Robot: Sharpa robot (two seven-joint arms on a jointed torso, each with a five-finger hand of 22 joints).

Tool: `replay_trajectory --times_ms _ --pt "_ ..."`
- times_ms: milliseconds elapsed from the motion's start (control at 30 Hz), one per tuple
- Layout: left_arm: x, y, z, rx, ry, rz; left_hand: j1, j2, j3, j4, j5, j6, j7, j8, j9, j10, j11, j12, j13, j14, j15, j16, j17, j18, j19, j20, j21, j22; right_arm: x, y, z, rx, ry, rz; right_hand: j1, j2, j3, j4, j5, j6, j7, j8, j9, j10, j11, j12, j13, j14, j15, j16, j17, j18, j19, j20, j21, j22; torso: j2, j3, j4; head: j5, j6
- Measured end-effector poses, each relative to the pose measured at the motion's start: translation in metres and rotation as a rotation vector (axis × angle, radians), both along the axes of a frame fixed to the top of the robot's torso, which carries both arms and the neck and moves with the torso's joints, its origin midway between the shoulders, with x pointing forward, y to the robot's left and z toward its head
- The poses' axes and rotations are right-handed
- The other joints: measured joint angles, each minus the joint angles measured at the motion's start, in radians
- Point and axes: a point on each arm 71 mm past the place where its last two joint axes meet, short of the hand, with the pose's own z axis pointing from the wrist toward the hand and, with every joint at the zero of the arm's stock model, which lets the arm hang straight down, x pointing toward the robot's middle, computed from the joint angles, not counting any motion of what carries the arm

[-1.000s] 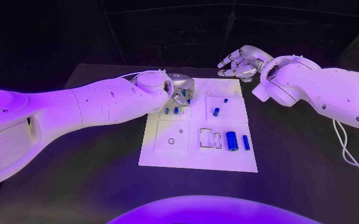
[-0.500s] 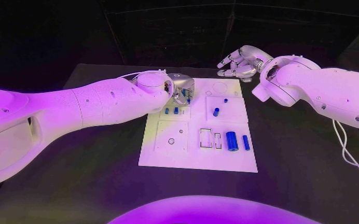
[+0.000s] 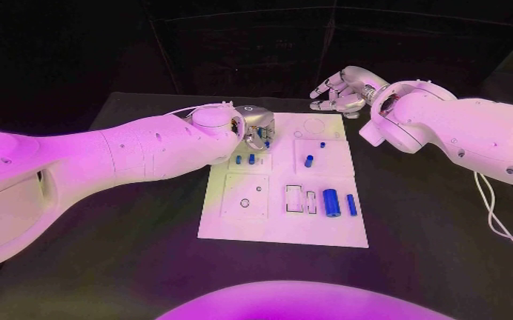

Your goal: Assemble the parts on the task board

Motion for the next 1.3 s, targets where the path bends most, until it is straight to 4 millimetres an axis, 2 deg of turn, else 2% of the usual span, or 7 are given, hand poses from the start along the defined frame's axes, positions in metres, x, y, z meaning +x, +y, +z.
replay_trajectory --times_ms 133,367,667,833,1000,1067,1300 --pt "-0.003 0.005 0.002 -0.031 0.002 0.008 -0.001 0.001 0.0 0.0 0.0 0.0 0.0 -0.003 0.0 0.003 0.003 -0.004 0.0 0.0 0.0 0.0 -0.002 0.0 0.0 0.0 0.0 0.0 0.0 0.0 0.0 0.0 0.0 0.0 0.0 0.0 0.0 0.0 0.0 0.0 0.0 0.0 0.0 0.0 0.0 0.0 0.0 0.0 0.0 0.0 0.0 0.0 0.0 0.0 0.0 0.0 0.0 -0.0008 0.0 -0.002 0.003" --pt "-0.005 0.008 0.022 -0.117 -0.013 0.021 -0.011 -0.009 0.0 0.0 0.0 0.004 0.004 -0.003 -0.002 0.003 0.004 -0.015 -0.003 0.0 0.0 0.0 -0.006 0.0 0.0 0.0 0.0 0.0 0.0 -0.001 0.0 -0.001 0.001 -0.001 0.0 0.0 0.0 0.0 0.0 0.0 0.0 0.0 0.0 0.0 0.0 0.0 0.0 0.0 0.0 0.0 0.0 0.0 0.0 0.0 0.0 0.0 0.0 -0.0006 0.0014 -0.002 0.004" --pt "-0.007 0.036 0.037 -0.17 -0.012 0.069 -0.02 -0.01 0.0 0.0 0.0 0.007 0.0 -0.003 -0.003 0.007 0.007 -0.015 -0.004 0.0 0.0 0.0 -0.006 0.0 0.0 0.0 0.0 0.0 0.0 -0.003 0.0 -0.003 0.002 -0.005 0.0 0.0 0.0 0.0 0.0 0.0 0.0 0.0 0.0 0.0 0.0 0.0 0.0 0.0 0.0 0.0 0.0 0.0 0.0 0.0 0.0 0.0 -0.001 -0.0006 0.0022 0.002 0.007" --pt "-0.008 0.048 0.037 -0.172 -0.004 0.094 -0.025 -0.015 0.0 0.0 0.0 0.007 0.0 -0.003 -0.003 0.007 0.007 -0.021 -0.005 0.0 0.0 0.0 -0.008 0.0 0.0 0.0 0.0 0.001 0.0 -0.004 0.0 -0.003 0.003 -0.005 0.0 0.0 0.0 0.0 0.0 0.0 0.0 0.0 0.0 0.0 0.0 0.0 0.0 0.0 0.0 0.0 0.0 0.0 0.0 0.0 0.0 0.0 -0.001 -0.0004 0.0022 0.001 0.01" --pt "-0.007 0.057 0.036 -0.166 0.009 0.115 -0.025 -0.015 -0.003 0.003 0.0 0.007 0.0 -0.003 -0.003 0.007 0.007 -0.021 -0.005 0.0 0.0 0.0 -0.008 0.0 0.0 0.0 0.0 0.002 0.0 -0.004 -0.001 -0.003 0.004 -0.005 0.0 0.0 0.0 0.0 0.0 0.0 0.0 0.0 0.0 0.0 0.0 0.0 0.0 0.0 0.0 0.0 0.0 0.0 0.0 0.0 0.0 0.0 0.0 -0.0004 0.0021 0.008 0.01" --pt "-0.006 0.059 0.036 -0.162 0.015 0.119 -0.03 -0.02 -0.003 0.003 0.0 0.007 0.0 -0.003 -0.003 0.007 0.007 -0.021 -0.006 0.0 0.0 0.0 -0.009 0.0 0.0 0.0 0.0 0.003 0.0 -0.004 -0.001 -0.004 0.004 -0.004 0.0 0.0 0.0 0.0 0.0 0.0 0.0 0.0 0.0 0.0 0.0 0.0 0.0 0.0 0.0 0.0 0.0 0.0 0.0 0.0 0.0 0.0 0.0 -0.0005 0.0016 0.01 0.009" --pt "-0.004 0.063 0.03 -0.144 0.04 0.131 -0.033 -0.017 -0.006 0.006 0.0 0.007 0.0 -0.003 -0.003 0.007 0.007 -0.026 -0.006 0.0 0.0 0.0 -0.009 0.0 0.0 0.0 0.0 0.003 0.0 -0.004 -0.001 -0.004 0.005 -0.004 0.0 0.0 0.0 0.0 0.0 0.0 0.0 0.0 0.0 0.0 0.0 0.0 0.0 0.0 0.0 0.0 0.0 0.0 0.0 0.0 0.0 0.0 0.0 -0.0004 -0.0001 0.013 0.005"
